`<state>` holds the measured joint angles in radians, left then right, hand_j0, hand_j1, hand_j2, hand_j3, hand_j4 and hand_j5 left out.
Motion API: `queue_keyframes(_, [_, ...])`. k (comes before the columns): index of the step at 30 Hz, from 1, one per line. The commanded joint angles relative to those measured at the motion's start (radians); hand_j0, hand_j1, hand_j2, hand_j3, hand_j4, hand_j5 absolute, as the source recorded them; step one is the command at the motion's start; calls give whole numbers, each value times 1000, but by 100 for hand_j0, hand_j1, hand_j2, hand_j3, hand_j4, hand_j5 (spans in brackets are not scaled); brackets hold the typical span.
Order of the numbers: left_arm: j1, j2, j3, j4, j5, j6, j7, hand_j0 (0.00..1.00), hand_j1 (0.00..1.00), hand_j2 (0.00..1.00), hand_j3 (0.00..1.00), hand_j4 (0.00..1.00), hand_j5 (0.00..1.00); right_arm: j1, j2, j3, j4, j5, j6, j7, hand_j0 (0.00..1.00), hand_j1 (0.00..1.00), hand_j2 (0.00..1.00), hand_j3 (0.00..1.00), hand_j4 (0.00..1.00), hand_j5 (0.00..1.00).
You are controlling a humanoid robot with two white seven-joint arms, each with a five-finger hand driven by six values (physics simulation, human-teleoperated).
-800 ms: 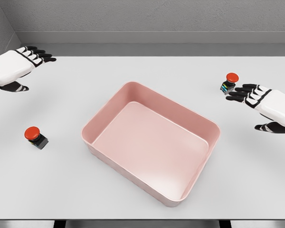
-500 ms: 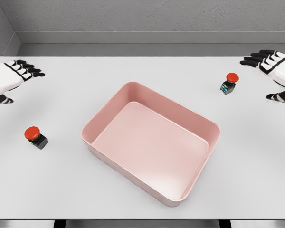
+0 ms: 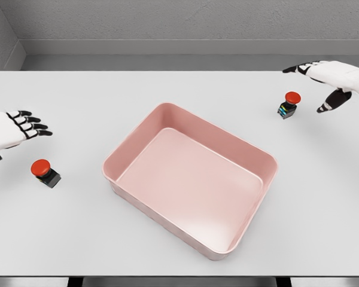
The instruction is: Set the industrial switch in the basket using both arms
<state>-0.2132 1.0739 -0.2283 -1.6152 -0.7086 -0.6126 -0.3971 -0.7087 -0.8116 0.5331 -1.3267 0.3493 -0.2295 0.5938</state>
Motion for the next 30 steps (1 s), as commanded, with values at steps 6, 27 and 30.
queue_keyframes(6, [34,8,4,-68,-8,2,-32,100,100,100,100,100,100,-64,72,87,162,-3,61,3,100,100,100,100,100,100])
queue_keyframes(27, [80,-54,-11,-130,-8,2,-54,100,100,100,100,100,100,-150,143,199,262,-1,128,17,100,100,100,100,100,100])
queue_keyframes(30, [84,-66,-16,-134,-8,2,-55,100,100,100,100,100,100,-157,150,203,282,-1,128,17,100,100,100,100,100,100])
